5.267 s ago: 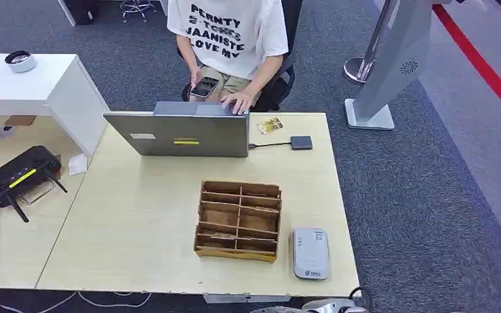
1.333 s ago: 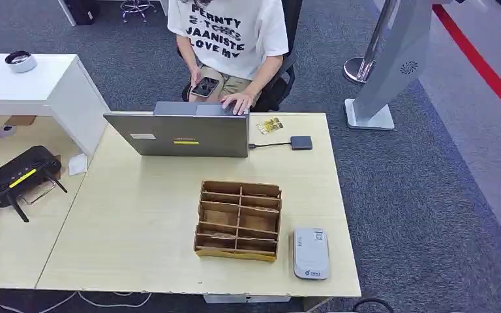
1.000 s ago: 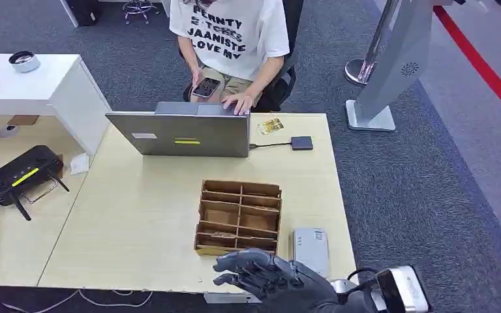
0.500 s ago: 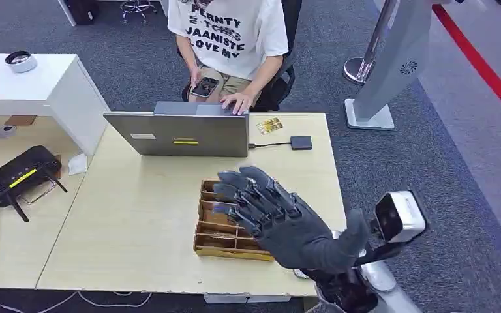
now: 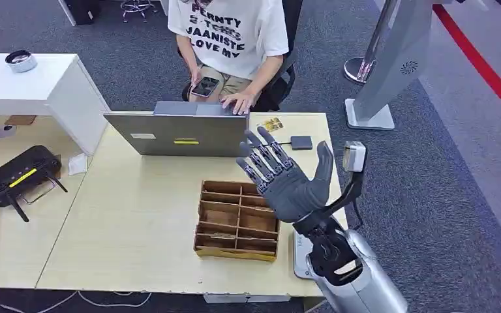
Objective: Pass the card to the sensor for recognition and then transmit it.
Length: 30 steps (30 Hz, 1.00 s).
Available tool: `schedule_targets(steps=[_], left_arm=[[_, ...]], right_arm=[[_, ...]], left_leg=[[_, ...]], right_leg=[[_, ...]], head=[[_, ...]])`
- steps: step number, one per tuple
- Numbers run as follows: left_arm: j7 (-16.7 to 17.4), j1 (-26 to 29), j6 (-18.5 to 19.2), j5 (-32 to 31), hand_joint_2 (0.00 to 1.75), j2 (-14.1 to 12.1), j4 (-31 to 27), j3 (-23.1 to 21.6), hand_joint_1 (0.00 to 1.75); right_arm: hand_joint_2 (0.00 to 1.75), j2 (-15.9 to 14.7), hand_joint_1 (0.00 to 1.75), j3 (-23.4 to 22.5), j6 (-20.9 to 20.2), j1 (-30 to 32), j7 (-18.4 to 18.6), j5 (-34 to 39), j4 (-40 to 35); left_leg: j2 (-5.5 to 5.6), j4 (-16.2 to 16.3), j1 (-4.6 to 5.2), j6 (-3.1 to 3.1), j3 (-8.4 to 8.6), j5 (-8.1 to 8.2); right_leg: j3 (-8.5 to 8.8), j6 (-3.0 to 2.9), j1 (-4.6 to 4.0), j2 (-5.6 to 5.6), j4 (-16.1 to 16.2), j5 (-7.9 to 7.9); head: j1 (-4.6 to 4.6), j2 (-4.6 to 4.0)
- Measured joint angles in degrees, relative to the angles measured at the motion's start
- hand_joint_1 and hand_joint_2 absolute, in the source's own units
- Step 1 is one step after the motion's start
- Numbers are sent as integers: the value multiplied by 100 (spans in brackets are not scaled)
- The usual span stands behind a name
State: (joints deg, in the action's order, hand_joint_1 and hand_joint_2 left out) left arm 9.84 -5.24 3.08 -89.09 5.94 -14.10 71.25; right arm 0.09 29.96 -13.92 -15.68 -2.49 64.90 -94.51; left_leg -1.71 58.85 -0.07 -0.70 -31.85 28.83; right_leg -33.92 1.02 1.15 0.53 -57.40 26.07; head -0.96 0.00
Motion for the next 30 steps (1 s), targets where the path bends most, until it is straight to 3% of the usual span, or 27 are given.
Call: schedule_targets(steps=[9,23,24,27,29,30], left_arm=[[31,1,-33,0,0,-9,2,-135,0],[52,1,-33,0,0,-9,4,-173,0],[57,2,-33,0,0,-9,4,-175,0],[70,1,-35,2,0,-9,4,-175,0],[72,2,-44,6,0,-9,4,-175,0],[83,2,-53,11,0,-9,4,-175,0]], right_arm=[[0,59,0,-376,129,7,63,277,671],[0,76,0,-518,111,40,61,284,789],[0,76,5,-526,111,54,59,269,789],[0,76,80,-531,109,103,46,220,782],[0,76,84,-531,126,146,2,160,767],[0,76,134,-531,157,178,-31,100,736]], left_leg=[[0,0,1,0,-3,0],[-1,0,0,0,-2,0],[-1,0,1,0,-3,0],[-1,0,1,0,-3,0],[-1,0,1,0,-3,0],[-1,0,1,0,-3,0]], right_leg=[[-4,1,0,0,0,0],[-5,0,0,-1,0,0],[-5,0,0,-1,0,0],[-5,0,0,-1,0,0],[-5,0,0,-1,0,0],[-5,0,0,-1,0,0]], head=[[-4,0],[-4,0],[-4,0],[-2,0],[-2,0],[-4,0]])
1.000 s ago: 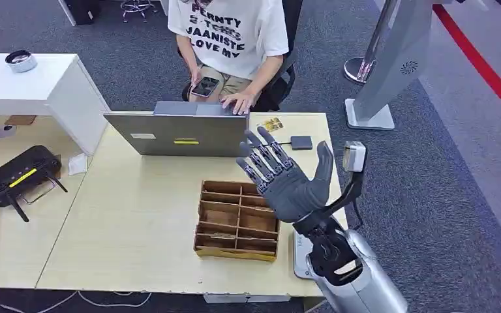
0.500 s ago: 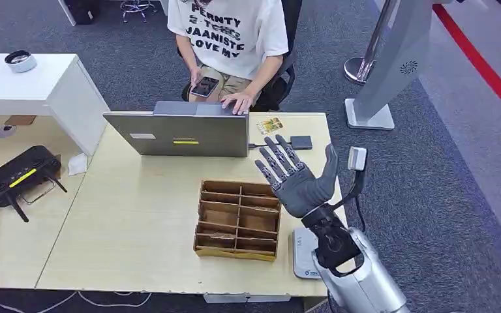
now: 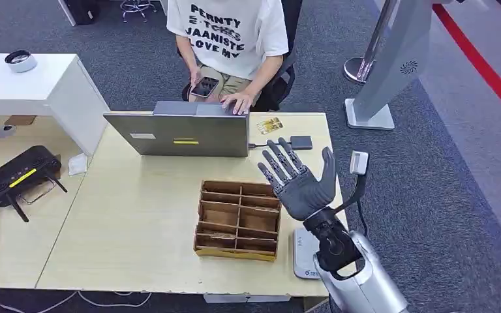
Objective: Pass the card to the sensor for recognition and then transmit it.
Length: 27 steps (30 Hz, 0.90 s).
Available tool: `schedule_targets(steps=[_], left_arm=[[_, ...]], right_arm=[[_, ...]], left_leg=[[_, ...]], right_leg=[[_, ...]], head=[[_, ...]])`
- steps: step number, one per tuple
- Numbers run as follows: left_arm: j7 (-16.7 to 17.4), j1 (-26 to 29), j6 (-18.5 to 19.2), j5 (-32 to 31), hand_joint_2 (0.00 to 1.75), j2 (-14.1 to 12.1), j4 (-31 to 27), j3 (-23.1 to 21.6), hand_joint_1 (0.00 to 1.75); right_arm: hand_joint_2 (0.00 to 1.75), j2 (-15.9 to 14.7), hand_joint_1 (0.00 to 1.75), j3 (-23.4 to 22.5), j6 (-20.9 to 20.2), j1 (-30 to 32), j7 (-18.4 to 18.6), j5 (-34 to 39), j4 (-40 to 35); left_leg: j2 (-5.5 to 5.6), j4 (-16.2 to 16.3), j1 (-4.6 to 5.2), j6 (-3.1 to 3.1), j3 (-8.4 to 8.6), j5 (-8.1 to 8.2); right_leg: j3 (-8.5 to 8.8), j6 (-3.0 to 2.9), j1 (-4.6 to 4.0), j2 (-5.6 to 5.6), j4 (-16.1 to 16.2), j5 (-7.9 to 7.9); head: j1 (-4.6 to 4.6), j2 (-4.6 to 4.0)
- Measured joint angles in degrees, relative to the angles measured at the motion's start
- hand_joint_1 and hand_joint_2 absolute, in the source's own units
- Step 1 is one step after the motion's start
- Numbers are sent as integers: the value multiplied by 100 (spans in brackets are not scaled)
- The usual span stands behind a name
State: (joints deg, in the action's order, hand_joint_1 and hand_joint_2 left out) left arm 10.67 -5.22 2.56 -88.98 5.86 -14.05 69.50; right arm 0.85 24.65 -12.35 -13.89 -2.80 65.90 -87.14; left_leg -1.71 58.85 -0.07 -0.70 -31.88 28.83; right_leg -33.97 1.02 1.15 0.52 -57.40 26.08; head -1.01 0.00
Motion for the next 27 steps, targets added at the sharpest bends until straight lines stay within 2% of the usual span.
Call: schedule_targets(steps=[3,6,8,9,11,13,21,22,27], left_arm=[[4,4,-17,20,0,2,0,0,0],[15,9,-33,70,0,4,2,0,0],[22,11,-37,107,0,9,15,0,0],[20,10,-39,122,0,11,22,0,0],[20,20,-46,164,0,13,31,0,0],[22,19,-48,188,0,18,33,0,0],[15,30,-83,243,0,44,33,0,0],[6,30,-83,243,0,44,33,0,0],[2,31,-83,229,0,55,33,0,0]], right_arm=[[0,4,140,2,208,85,-149,-339,-175],[0,50,133,7,694,138,-459,-1138,-505],[0,92,117,7,967,137,-640,-1646,-771],[0,109,115,9,1096,142,-717,-1883,-877],[0,166,131,24,1456,152,-979,-2663,-1211],[0,212,134,48,1725,160,-1114,-3174,-1470],[0,324,133,83,2851,277,-1760,-5229,-2208],[0,332,129,92,3028,299,-1825,-5557,-2273],[0,337,133,223,3926,413,-2072,-7190,-2531]], left_leg=[[0,0,0,0,-1,0],[0,0,0,0,-2,0],[-1,0,-1,0,-2,0],[-1,0,0,0,-2,0],[-1,0,-1,0,-2,0],[-1,0,0,0,-2,0],[-1,0,0,0,-3,0],[0,0,0,0,-3,0],[-1,0,0,0,-2,0]], right_leg=[[-1,0,0,0,0,0],[-2,0,0,0,0,0],[-2,0,0,-1,0,0],[-3,0,0,0,0,0],[-3,0,0,0,0,0],[-2,0,0,-1,0,0],[-2,0,0,0,0,0],[-2,0,0,0,0,0],[-2,0,0,-1,0,0]], head=[[2,0],[0,0],[0,0],[0,0],[0,0],[0,0],[0,0],[0,0],[0,0]])
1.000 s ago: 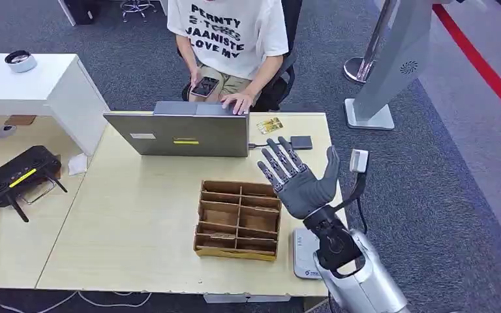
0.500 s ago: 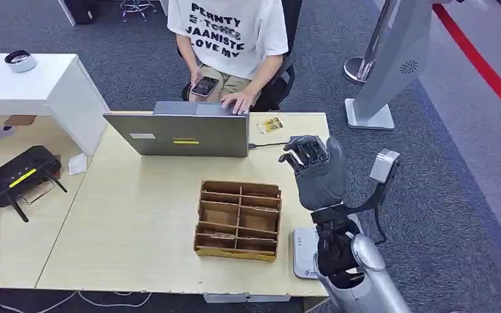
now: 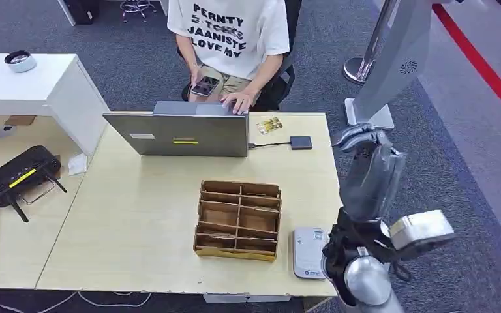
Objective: Pass the card to the sensor for recognition and then transmit it.
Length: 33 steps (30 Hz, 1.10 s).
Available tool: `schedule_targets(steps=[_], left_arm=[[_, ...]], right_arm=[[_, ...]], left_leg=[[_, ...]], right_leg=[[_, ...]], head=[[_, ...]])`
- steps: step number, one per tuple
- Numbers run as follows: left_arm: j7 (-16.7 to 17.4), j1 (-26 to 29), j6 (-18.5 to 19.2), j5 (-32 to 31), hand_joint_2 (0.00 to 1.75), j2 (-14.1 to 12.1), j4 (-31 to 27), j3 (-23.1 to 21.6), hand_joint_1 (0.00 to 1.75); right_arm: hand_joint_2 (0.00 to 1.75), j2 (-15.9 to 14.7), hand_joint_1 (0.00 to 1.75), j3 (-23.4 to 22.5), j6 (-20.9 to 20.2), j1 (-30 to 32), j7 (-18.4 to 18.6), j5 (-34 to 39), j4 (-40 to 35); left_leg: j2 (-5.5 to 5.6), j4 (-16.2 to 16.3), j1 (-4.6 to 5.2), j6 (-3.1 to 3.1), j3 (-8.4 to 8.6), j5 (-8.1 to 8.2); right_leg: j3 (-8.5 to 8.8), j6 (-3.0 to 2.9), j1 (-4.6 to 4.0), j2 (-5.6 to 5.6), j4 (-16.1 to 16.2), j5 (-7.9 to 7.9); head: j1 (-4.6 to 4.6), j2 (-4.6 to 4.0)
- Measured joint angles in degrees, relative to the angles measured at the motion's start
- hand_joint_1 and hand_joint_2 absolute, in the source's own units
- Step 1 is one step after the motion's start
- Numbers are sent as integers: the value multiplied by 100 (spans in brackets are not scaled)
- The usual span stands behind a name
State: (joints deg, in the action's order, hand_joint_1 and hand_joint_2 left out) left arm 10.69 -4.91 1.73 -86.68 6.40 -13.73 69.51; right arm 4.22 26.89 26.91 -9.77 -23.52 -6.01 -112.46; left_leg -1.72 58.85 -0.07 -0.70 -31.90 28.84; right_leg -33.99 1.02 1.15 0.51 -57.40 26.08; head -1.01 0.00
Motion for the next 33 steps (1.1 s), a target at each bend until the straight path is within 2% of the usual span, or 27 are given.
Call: schedule_targets(steps=[4,7,10,12,15,20,24,25,29,33], left_arm=[[0,0,2,-42,0,11,0,0,0],[0,-1,4,-85,0,13,0,0,0],[0,-1,7,-120,0,13,0,-4,0],[0,-7,15,-125,0,13,0,-7,0],[0,-5,26,-127,0,13,2,-20,0],[0,-7,33,-125,0,15,2,-57,0],[0,-8,33,-120,0,17,2,-83,0],[0,-8,33,-116,0,17,2,-87,0],[4,-8,33,-107,0,33,2,-92,0],[20,-8,31,-90,0,37,2,-92,0]], right_arm=[[0,20,134,109,887,87,-105,-1696,-52],[0,74,133,120,978,186,-170,-2815,-55],[0,313,133,17,1000,374,-507,-3787,-55],[0,413,136,-43,1002,422,-616,-4008,-52],[0,672,140,-266,1004,602,-1054,-4404,-48],[0,1079,145,-594,1005,847,-1534,-4562,-46],[0,1342,145,-842,1005,1029,-1624,-4676,-144],[0,1349,148,-905,1005,1057,-1628,-4676,-186],[0,1386,140,-1146,1005,1190,-1630,-4746,-433],[0,1394,140,-1252,1005,1258,-1630,-4853,-588]], left_leg=[[-1,0,0,0,1,0],[-1,0,-1,0,2,0],[-1,0,-1,0,1,0],[-1,0,-2,0,2,0],[0,0,-1,0,0,0],[0,0,-1,0,1,0],[0,0,-1,0,1,0],[-1,0,0,0,1,0],[-2,0,0,0,1,2],[-1,0,0,2,2,3]], right_leg=[[0,0,0,0,0,0],[0,0,0,0,0,0],[0,-2,-1,0,0,1],[0,-3,-2,-1,0,2],[0,-2,-1,0,0,2],[0,-2,-1,0,0,3],[0,-2,-1,0,0,3],[0,-2,-1,0,0,3],[0,-2,0,-1,0,3],[0,-2,-1,-1,1,3]], head=[[0,0],[2,0],[0,0],[0,0],[2,0],[0,0],[0,0],[0,0],[0,0],[0,0]])
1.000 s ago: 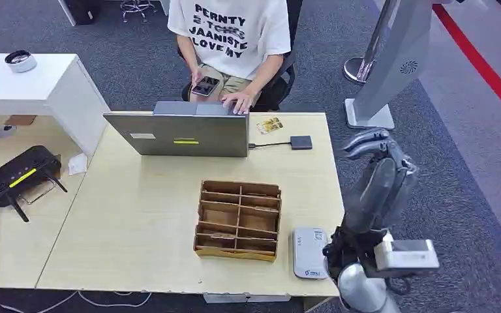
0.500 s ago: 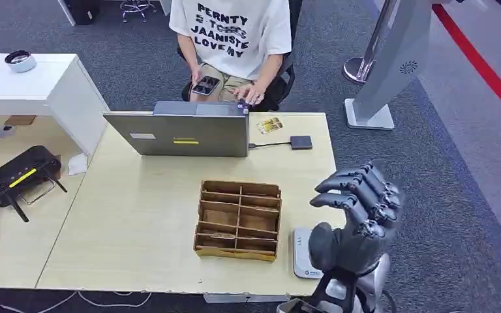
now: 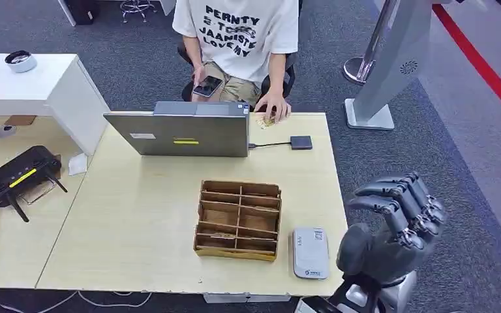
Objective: Pass the card to the sensor for recognition and then transmit it.
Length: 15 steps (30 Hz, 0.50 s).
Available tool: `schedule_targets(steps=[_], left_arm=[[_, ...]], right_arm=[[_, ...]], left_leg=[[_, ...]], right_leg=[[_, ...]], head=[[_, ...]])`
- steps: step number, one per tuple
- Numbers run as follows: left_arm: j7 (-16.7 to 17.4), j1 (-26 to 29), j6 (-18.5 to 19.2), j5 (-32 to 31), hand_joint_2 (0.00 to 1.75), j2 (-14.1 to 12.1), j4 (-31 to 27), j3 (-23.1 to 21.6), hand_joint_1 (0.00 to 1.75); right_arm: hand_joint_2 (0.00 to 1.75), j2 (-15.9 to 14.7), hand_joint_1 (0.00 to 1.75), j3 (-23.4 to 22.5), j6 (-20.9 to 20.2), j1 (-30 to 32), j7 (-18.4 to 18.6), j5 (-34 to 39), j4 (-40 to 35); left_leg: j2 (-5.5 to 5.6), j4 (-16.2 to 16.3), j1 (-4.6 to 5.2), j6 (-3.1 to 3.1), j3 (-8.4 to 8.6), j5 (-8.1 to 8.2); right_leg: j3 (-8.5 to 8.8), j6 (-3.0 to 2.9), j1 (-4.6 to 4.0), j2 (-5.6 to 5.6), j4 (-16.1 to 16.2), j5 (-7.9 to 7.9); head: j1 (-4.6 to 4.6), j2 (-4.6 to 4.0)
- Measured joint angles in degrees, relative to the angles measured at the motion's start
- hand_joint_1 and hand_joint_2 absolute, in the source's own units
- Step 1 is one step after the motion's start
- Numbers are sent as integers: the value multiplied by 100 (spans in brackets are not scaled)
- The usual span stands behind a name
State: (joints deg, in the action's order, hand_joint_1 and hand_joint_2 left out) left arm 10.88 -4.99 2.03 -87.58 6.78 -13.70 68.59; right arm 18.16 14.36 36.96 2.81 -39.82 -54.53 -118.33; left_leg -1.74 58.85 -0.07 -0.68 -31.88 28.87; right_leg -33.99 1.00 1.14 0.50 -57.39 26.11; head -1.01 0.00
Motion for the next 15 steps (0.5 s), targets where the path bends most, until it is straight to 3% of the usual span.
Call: schedule_targets(steps=[4,9,15], left_arm=[[15,-1,0,17,0,4,0,-2,0],[35,0,0,33,0,4,0,-2,0],[55,-1,0,55,0,4,0,-2,0]], right_arm=[[0,13,140,-96,0,90,0,0,-75],[0,28,117,-190,0,195,-2,22,-88],[0,42,117,-252,0,265,-2,26,-109]], left_leg=[[0,0,-1,0,0,0],[0,0,-1,0,0,0],[0,0,-1,0,0,0]], right_leg=[[0,0,-1,0,0,0],[0,0,-1,0,0,0],[0,0,0,0,0,0]], head=[[2,0],[0,0],[0,0]])
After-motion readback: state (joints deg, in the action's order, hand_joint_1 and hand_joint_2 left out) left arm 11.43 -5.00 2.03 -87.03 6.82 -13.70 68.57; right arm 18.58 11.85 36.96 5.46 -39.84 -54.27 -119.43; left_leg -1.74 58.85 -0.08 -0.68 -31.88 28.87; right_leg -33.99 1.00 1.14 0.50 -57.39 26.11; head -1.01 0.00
